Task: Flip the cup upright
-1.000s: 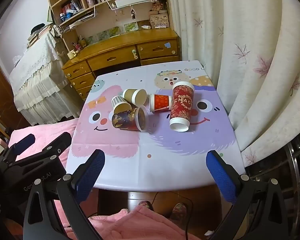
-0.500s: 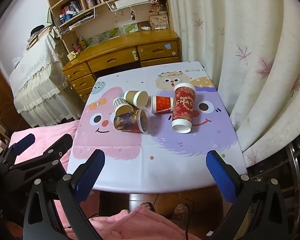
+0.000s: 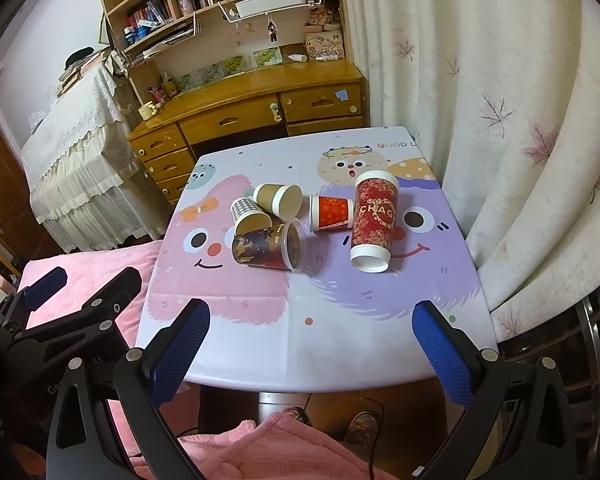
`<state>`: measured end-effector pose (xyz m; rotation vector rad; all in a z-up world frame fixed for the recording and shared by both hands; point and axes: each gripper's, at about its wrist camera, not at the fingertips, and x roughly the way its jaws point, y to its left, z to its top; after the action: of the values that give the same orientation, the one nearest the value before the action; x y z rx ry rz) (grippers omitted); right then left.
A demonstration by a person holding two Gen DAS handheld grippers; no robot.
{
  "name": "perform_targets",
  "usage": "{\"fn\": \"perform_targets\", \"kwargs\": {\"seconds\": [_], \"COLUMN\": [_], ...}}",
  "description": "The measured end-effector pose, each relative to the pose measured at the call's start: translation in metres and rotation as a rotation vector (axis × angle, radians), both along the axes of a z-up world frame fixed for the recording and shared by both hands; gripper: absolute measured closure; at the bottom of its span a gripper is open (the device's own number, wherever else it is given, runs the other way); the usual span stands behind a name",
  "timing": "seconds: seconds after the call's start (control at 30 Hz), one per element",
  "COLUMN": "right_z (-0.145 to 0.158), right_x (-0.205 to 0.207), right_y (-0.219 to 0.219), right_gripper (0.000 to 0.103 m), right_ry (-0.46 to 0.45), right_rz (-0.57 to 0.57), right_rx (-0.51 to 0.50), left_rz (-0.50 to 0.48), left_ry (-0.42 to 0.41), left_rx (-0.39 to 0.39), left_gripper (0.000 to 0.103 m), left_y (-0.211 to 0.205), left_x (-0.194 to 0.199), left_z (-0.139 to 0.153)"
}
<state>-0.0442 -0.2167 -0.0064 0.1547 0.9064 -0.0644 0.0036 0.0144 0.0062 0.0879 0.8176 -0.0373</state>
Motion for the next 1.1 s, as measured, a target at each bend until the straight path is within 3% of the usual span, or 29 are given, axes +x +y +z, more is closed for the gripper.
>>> {"fn": "perform_targets", "kwargs": {"seconds": [0.73,1.1], "right_z": [0.000,0.012], "right_x": [0.001,0.002], "right_y": [0.004,-0.007], "right_gripper": [0.000,0.000], "right_ry": [0.003,-0.027], "right_rz": [-0.045,-0.125], "right_rx": [0.010,0.009], "left_rz": [-0.019,-0.031], "left_ry": [0.005,0.032], "left_rx": [-0.014,-0.071], "left_gripper": [0.001,0.001], "left_y": [0.001,0.011], "left_x": [0.009,0.031], "left_z": [0.006,0.002]}}
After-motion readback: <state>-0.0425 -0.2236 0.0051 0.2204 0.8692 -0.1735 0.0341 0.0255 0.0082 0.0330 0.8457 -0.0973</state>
